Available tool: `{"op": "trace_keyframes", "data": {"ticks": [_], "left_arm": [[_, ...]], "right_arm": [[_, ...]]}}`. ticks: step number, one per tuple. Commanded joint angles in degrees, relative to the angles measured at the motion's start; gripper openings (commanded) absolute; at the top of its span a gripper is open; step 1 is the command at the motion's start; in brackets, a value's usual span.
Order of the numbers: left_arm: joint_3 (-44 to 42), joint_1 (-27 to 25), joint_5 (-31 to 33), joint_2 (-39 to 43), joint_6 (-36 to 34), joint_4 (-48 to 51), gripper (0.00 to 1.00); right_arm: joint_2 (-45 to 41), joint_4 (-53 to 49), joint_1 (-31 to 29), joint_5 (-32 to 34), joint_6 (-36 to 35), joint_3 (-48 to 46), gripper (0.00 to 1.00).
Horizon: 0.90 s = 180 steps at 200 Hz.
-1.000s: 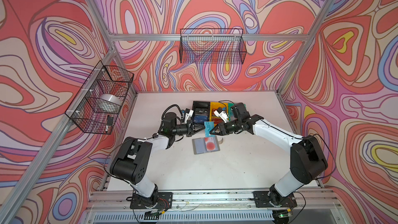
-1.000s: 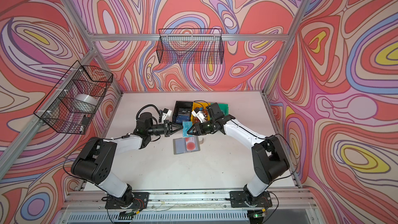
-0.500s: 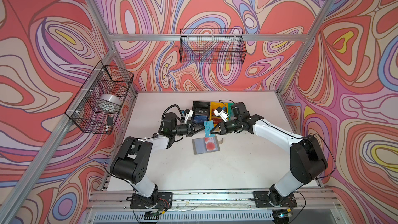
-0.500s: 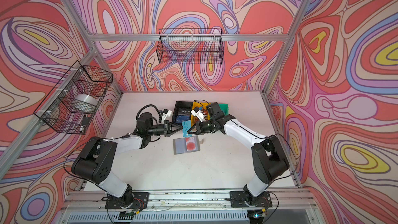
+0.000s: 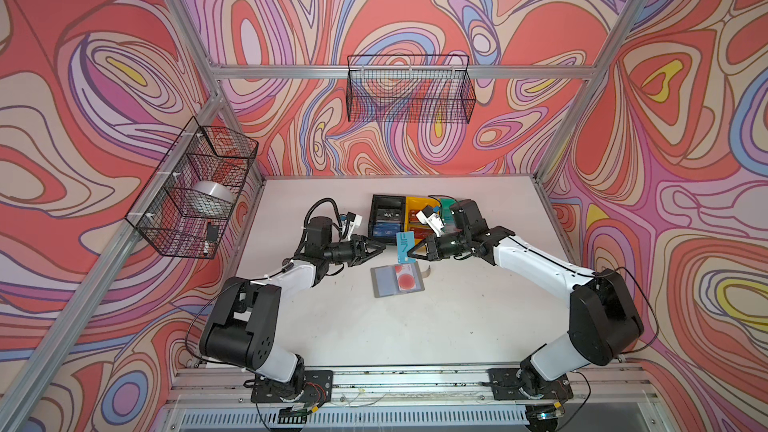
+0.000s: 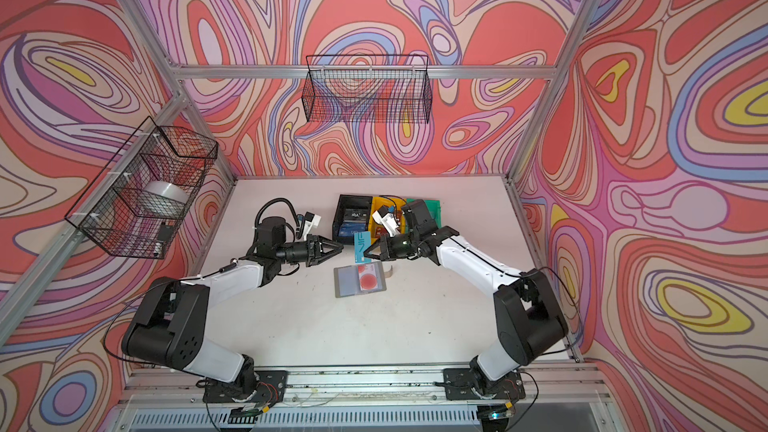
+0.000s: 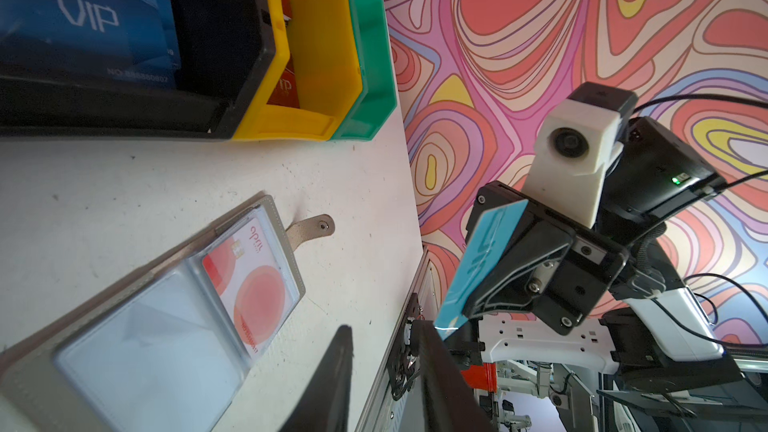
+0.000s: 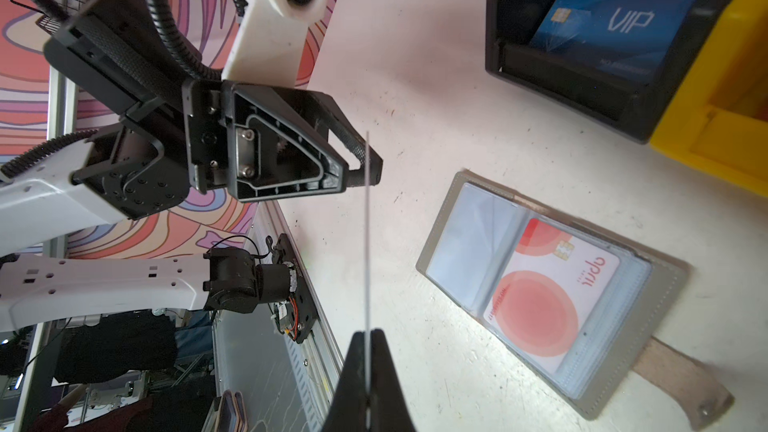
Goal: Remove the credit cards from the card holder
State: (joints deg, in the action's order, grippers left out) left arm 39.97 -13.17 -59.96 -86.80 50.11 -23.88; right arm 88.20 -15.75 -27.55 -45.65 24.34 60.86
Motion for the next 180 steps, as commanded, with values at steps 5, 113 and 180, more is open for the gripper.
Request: {"op": "trace_keyframes", "data": {"ticks": [5,113,180], "left_arm": [[-0.6,-0.4,2.0,2.1,-0.9,0.1,0.36],[-0.4,-5.5,3.8,-1.1,4.9,-13.9,0.45],[1.1,-5.6,4.8,-2.5,3.3,-12.0,0.44]], "right_arm": [[-3.2,8.9,0.0,4.5,7.9,-2.8,0.0],[-0.6,27.9,-0.1,8.4,22.6,-8.4,0.0],[3.2,33.4,-1.5,7.0,25.1,-7.7,0.0]]}}
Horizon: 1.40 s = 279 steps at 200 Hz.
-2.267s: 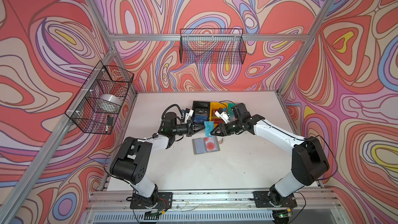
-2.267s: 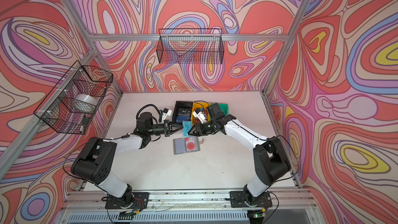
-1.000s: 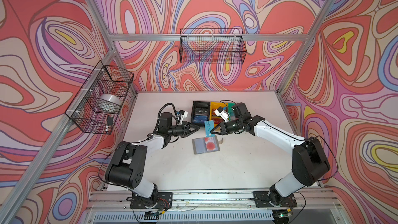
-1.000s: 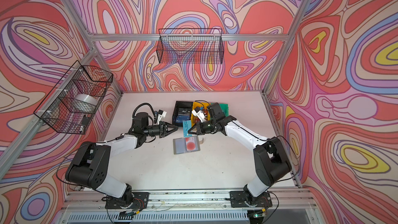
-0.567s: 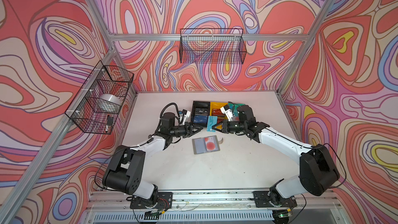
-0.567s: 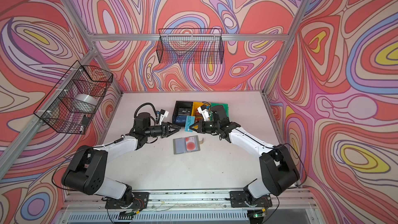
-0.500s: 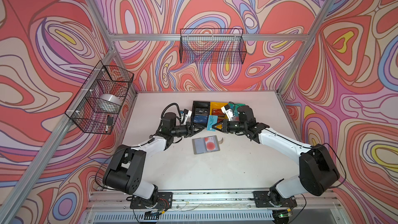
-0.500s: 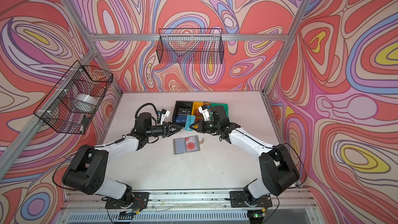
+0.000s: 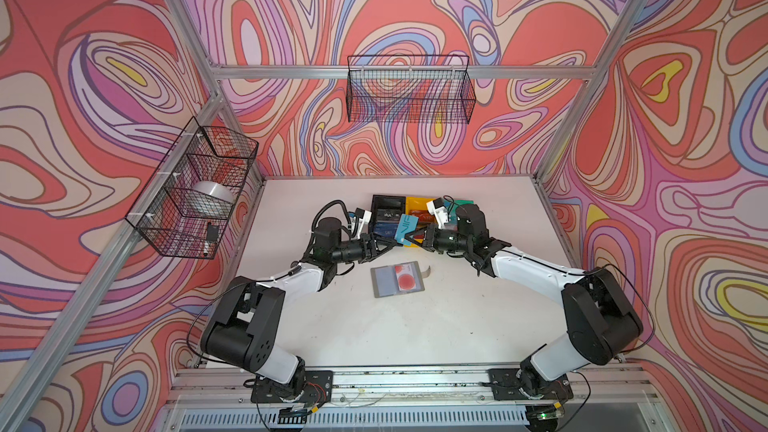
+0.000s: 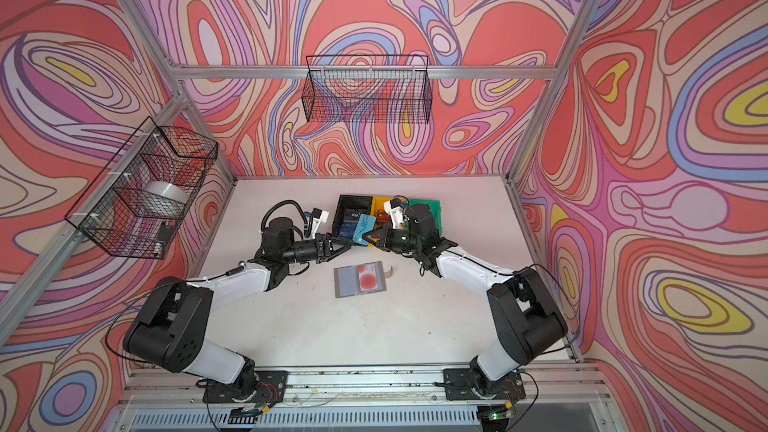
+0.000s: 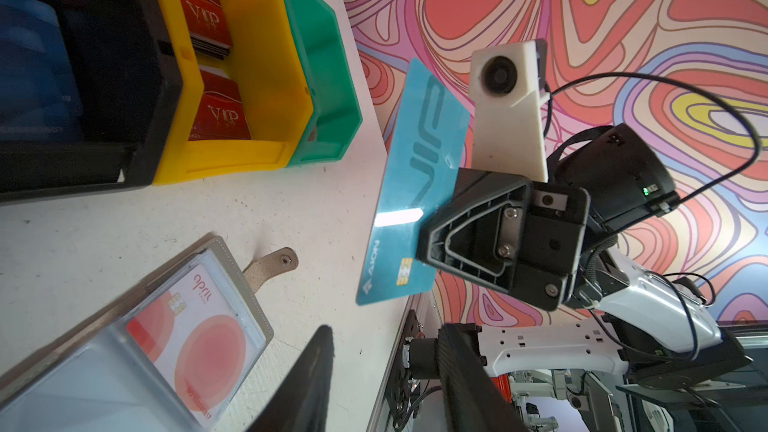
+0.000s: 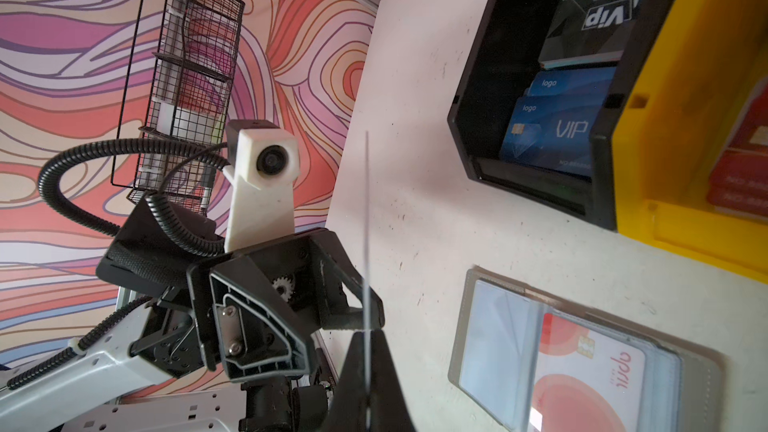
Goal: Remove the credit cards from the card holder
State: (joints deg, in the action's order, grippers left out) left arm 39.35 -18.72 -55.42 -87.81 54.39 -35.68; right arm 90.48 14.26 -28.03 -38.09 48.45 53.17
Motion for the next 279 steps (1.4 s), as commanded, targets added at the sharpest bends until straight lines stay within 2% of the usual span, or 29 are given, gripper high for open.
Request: {"op": "trace_keyframes", "data": {"ticks": [1,19,45,91,154,184,237,279], "left_arm": [[1.7,-0.1,0.2,-1.6,-0.9,-0.2,0.44],[1.9,-0.2,0.5,-2.1,-0.4,-1.2,0.42],[2.5,-0.1,0.4,-2.6,-0.8,-0.4,0.29],[3.1,-0.1,0.4,-2.8,-1.2,1.0,0.26],[3.7,-0.2,-0.8,-3.2,-1.2,1.4,0.0],[3.7,-0.1,-1.1,-3.0,-1.7,2.1,0.0],[4.5,0.1,-2.7,-3.0,-3.2,4.1,0.0],[6.1,0.5,-4.5,-2.2,-7.4,10.6,0.0]], "right_arm": [[1.0,3.4,-1.0,-0.5,1.0,0.0,0.0],[1.5,3.4,-1.6,-0.6,0.9,0.7,0.0],[1.8,3.5,-2.3,-0.8,0.8,1.1,0.0],[1.5,2.8,-2.5,-1.2,0.6,1.2,0.0],[1.3,0.5,-2.6,-1.5,-0.7,2.2,0.0],[0.9,-1.7,-2.5,-1.5,-1.9,3.1,0.0],[0.0,-11.6,-2.6,-1.8,-7.6,6.4,0.23],[-2.0,-24.2,-1.7,-2.0,-15.6,11.4,0.31]]}}
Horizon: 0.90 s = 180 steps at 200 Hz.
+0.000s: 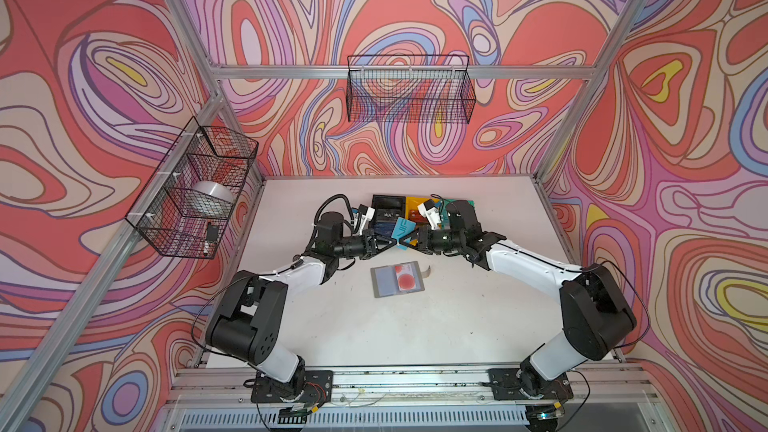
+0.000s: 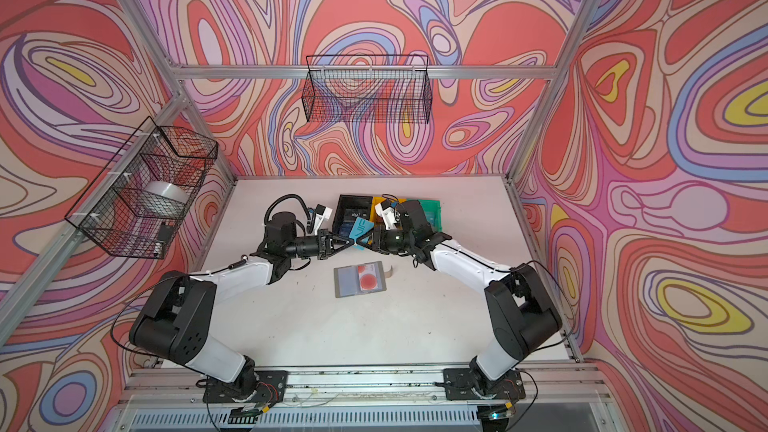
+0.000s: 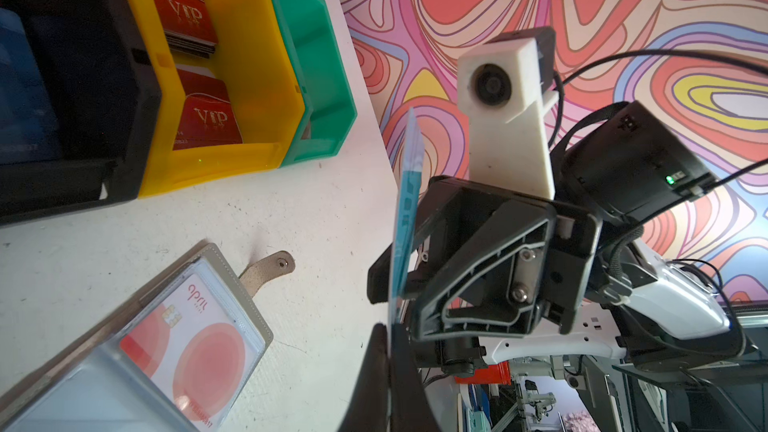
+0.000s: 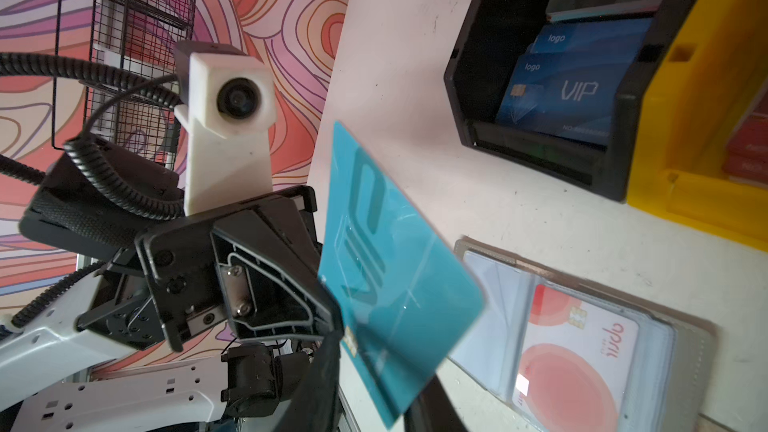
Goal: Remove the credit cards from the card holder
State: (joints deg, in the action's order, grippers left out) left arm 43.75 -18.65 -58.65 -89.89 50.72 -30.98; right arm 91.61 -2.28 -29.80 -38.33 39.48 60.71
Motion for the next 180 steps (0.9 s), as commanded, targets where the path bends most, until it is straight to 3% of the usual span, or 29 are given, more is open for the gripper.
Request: {"op": "trace_keyframes", "data": {"ticks": [1,76,135,180], "left_arm": [[1.7,0.4,-1.3,-0.1,-3.9,6.0,0.0],[1.2,1.5,-2.7,1.4,-2.8,4.2,0.0],[-2.3,1.6,0.4,0.2,7.7,-11.4,0.0],[-4.9,1.5,12.0,3.5,11.4,-16.5,0.0]], "right_arm": [[-3.3,-7.8,0.1,-1.8,-6.9,4.0,0.31],[-9.9,-15.1,4.2,-1.9,-11.1,4.6,0.36],[-11.5,-4.0,4.2,-3.2,-2.7,-4.2,0.37],[-14.2,11.2,4.2,-0.8,8.9,-14.3,0.39]]}}
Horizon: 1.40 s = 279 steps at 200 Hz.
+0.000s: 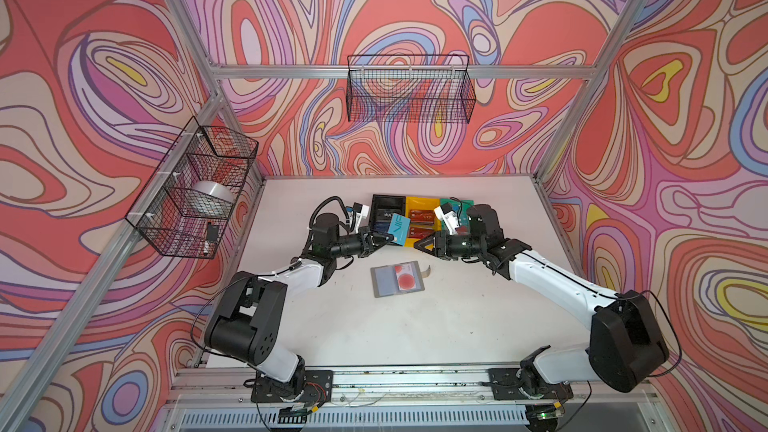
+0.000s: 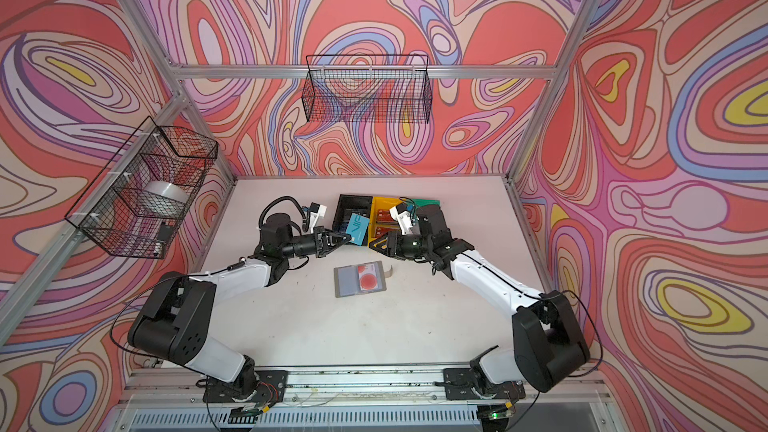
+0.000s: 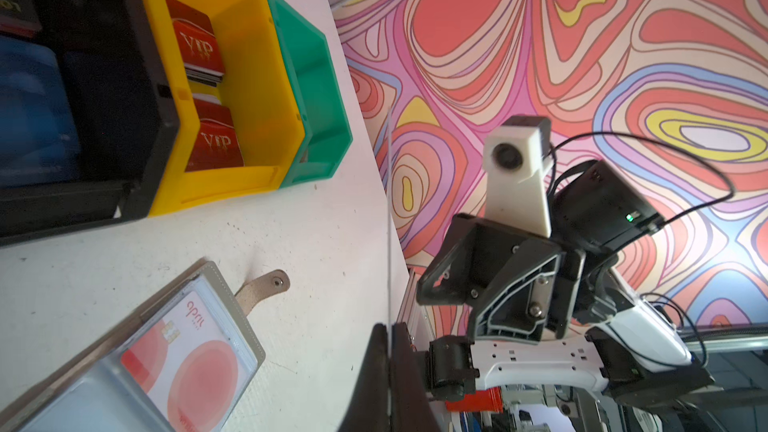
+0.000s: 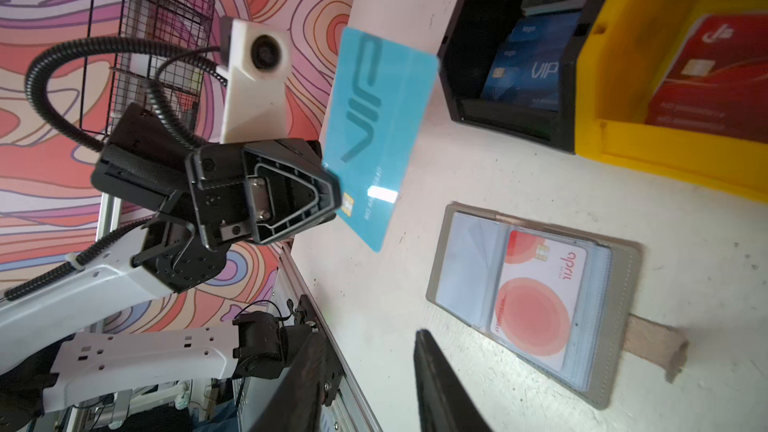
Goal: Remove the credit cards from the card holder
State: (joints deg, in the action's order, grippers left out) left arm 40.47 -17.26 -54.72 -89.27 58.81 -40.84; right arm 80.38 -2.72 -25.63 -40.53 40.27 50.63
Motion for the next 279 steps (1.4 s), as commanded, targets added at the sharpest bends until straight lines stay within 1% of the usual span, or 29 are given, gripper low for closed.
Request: {"op": "trace_keyframes", "data": {"ticks": [1,31,66,100,135,169,190,217,224,249,259,279], "left_arm": [[-1.7,0.0,8.5,3.1,3.4,-6.7,0.0],[-4.2,-1.2,18.8,6.0,4.6,-9.8,0.0],[-6.1,-5.8,29.3,7.5,5.1,-13.6,0.0],[-6.8,-8.9,35.3,6.5,6.2,-17.9,0.0],[-7.0,-10.7,37.5,4.8,7.5,-21.6,0.0],[-6.9,-12.3,39.1,4.2,7.2,-22.2,0.0],[-7.7,-12.4,40.3,5.0,6.7,-22.6,0.0],[-7.9,-12.6,41.5,6.6,5.3,-20.4,0.0],[-8.1,-12.6,41.5,6.7,5.1,-20.4,0.0],[-8.7,-12.8,42.0,6.8,5.3,-20.7,0.0],[-8.7,-12.8,41.9,6.5,5.6,-21.2,0.0],[-8.4,-13.1,41.9,5.9,5.7,-21.4,0.0]], "right_arm": [[-3.1,11.9,0.0,1.5,8.4,-4.4,0.39],[-4.2,18.0,-0.1,2.6,12.5,-7.6,0.4],[-2.2,26.9,-0.6,2.9,17.9,-9.4,0.4],[2.4,35.7,-2.2,3.9,22.4,-9.4,0.4],[9.2,48.0,-3.1,3.9,28.1,-9.3,0.4],[15.7,61.3,-3.8,4.4,34.0,-9.4,0.4],[18.2,66.6,-3.7,5.0,36.5,-9.8,0.4],[20.6,73.0,-3.8,5.2,39.4,-10.0,0.4],[20.8,76.2,-3.7,5.6,40.9,-10.2,0.39],[27.1,87.7,-3.8,6.6,47.5,-10.1,0.39],[28.6,88.2,-4.0,6.9,48.4,-9.6,0.38],[28.8,87.9,-4.8,7.7,45.9,-9.1,0.38]]}}
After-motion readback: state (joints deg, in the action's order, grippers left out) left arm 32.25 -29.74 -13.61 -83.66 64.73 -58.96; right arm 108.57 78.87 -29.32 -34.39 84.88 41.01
